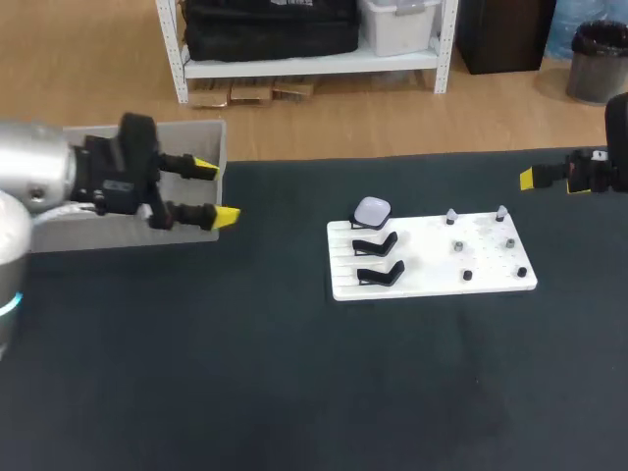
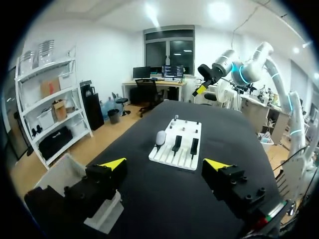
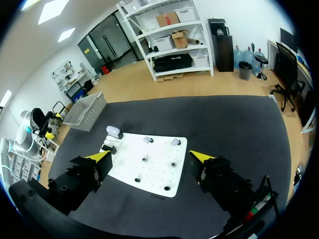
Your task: Pick up each earbud case from the left stands, insert the matching earbuds, close the lid, and place the case in the box.
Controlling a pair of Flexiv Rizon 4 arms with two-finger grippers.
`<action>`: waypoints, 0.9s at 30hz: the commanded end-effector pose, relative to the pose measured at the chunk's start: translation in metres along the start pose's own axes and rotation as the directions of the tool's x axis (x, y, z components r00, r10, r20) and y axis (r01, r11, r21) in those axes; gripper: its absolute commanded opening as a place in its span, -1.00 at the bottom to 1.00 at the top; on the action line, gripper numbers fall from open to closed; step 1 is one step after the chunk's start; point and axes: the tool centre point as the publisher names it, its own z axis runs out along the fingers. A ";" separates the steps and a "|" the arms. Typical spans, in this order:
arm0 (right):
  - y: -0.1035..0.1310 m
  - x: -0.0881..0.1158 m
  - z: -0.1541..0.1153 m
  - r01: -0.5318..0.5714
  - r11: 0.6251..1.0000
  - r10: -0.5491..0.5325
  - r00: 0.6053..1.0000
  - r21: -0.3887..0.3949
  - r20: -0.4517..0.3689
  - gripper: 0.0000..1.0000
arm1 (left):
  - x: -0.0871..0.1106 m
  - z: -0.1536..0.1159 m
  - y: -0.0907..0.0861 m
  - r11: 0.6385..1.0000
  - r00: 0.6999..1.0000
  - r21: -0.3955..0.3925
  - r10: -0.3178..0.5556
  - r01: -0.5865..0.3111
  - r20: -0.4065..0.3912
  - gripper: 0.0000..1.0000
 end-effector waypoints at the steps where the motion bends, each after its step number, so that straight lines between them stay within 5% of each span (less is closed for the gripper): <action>1: -0.001 0.000 0.000 0.001 1.000 -0.001 1.000 -0.003 0.000 1.00 | -0.006 0.052 0.004 1.000 1.000 0.012 0.009 -0.008 -0.026 1.00; 18: -0.001 0.000 0.000 0.001 1.000 -0.001 1.000 -0.003 0.000 1.00 | 0.005 0.155 -0.007 0.990 0.999 0.142 0.029 -0.024 -0.034 1.00; 27: -0.001 0.000 0.000 0.001 1.000 -0.001 1.000 -0.003 0.000 1.00 | 0.006 0.159 -0.009 0.989 0.999 0.144 0.024 -0.018 -0.043 1.00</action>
